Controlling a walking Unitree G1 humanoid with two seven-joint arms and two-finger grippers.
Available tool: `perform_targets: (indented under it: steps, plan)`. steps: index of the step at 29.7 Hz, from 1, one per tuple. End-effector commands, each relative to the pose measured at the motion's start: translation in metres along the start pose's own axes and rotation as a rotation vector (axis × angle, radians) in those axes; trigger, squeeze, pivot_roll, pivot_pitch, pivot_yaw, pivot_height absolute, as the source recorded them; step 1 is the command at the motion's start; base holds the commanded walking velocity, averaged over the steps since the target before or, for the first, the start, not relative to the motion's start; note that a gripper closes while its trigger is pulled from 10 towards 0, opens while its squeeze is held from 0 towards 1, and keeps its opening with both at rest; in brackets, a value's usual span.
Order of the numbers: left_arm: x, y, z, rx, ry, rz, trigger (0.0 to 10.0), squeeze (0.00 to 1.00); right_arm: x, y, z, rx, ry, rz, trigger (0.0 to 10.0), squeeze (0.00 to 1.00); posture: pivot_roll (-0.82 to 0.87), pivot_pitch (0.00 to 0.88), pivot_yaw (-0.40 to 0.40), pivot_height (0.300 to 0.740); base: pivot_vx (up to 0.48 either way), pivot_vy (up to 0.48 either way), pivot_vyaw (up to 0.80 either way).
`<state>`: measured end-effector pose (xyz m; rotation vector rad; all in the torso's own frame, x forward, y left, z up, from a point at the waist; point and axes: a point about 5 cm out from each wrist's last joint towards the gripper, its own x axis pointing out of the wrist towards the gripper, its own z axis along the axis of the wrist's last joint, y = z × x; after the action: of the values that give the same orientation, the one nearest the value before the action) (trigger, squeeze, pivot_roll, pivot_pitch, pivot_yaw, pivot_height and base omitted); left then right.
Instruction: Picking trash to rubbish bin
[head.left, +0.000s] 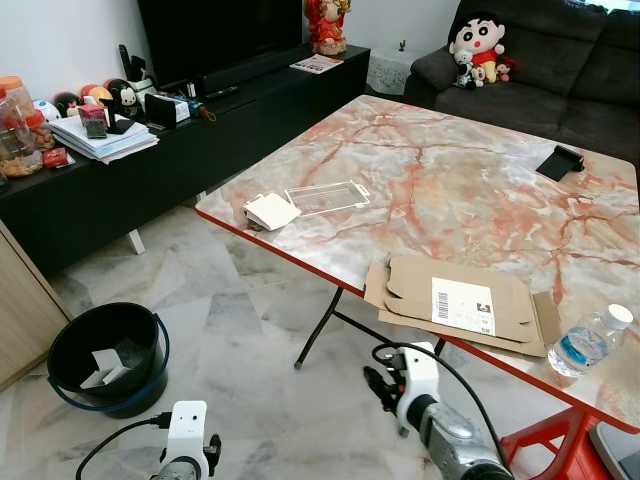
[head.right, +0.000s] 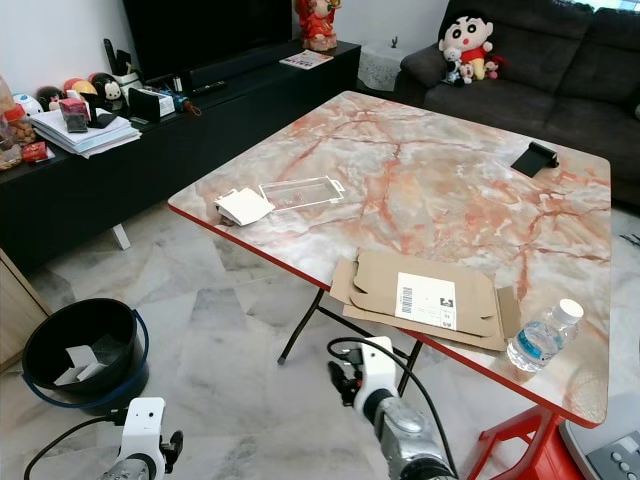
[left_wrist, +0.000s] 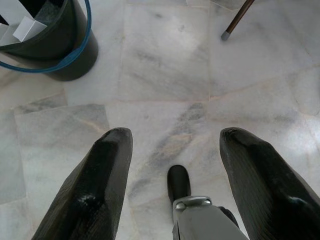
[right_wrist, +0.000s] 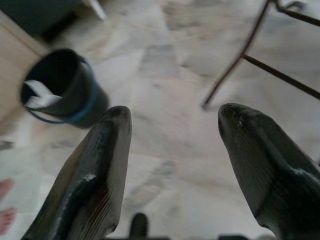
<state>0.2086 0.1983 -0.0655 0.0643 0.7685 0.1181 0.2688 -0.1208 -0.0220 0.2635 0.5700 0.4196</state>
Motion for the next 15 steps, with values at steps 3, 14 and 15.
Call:
perform_targets:
  steps: [3,14,15]
  plan:
    - [-0.001,-0.001,-0.004,0.002,0.026,-0.008,10.0,0.0,0.005,0.01,0.015,-0.087,-0.051,0.094,10.0,1.0,0.01,0.0,-0.05,0.74,0.0,0.0,0.0]
    - [-0.001,-0.002,-0.005,0.009,0.028,-0.016,10.0,0.0,-0.003,0.009,0.034,-0.298,-0.198,0.152,10.0,0.0,0.0,0.0,-0.049,0.74,0.0,0.0,0.0]
    - [-0.001,-0.003,-0.005,0.01,0.027,-0.018,10.0,0.0,-0.006,0.008,0.04,-0.299,-0.257,0.158,10.0,0.0,0.0,0.0,-0.049,0.74,0.0,0.0,0.0]
